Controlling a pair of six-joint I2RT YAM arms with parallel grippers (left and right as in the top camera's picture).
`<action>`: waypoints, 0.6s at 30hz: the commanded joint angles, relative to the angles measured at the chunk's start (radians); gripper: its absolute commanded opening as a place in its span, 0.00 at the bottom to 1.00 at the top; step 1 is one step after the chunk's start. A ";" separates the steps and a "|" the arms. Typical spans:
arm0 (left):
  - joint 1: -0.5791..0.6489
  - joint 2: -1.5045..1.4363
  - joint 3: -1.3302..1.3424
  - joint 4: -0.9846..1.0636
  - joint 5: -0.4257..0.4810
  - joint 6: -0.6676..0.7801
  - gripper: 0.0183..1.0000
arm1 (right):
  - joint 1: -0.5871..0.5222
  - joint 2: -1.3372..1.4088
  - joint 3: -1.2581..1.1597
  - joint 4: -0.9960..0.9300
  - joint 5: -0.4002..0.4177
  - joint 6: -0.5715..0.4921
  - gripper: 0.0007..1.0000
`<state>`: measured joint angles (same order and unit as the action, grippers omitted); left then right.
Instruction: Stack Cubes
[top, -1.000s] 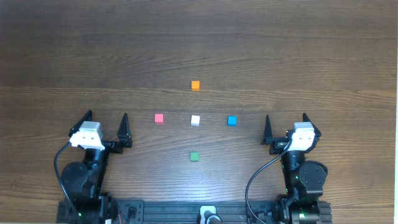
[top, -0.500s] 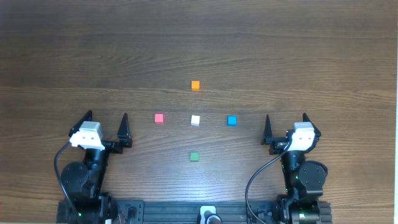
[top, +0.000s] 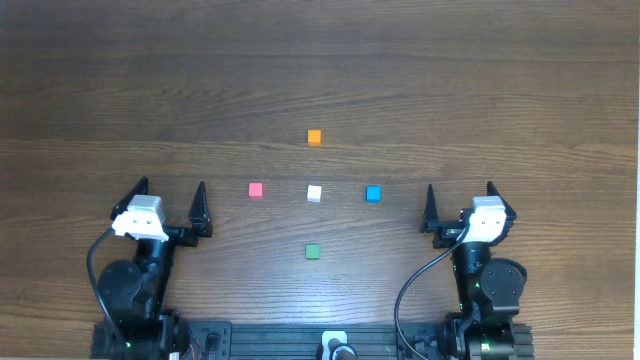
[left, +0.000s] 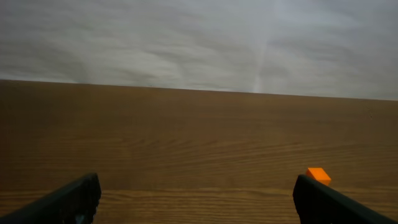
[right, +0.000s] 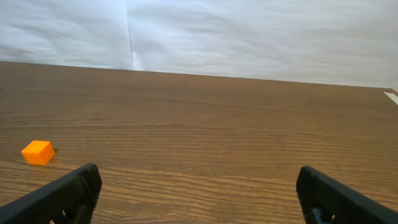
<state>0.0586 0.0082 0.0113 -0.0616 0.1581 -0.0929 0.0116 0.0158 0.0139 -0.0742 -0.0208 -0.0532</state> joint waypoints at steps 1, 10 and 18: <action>0.005 -0.005 -0.005 0.002 0.009 0.018 1.00 | -0.005 -0.010 -0.009 0.003 -0.009 0.000 0.99; 0.004 -0.005 -0.005 0.001 0.005 0.018 1.00 | -0.005 -0.010 -0.009 0.003 -0.009 0.000 0.99; 0.001 0.106 0.014 0.051 0.061 -0.005 1.00 | -0.005 -0.010 -0.009 0.003 -0.009 0.000 0.99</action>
<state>0.0586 0.0460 0.0113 -0.0242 0.1669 -0.0940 0.0116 0.0158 0.0139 -0.0742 -0.0212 -0.0521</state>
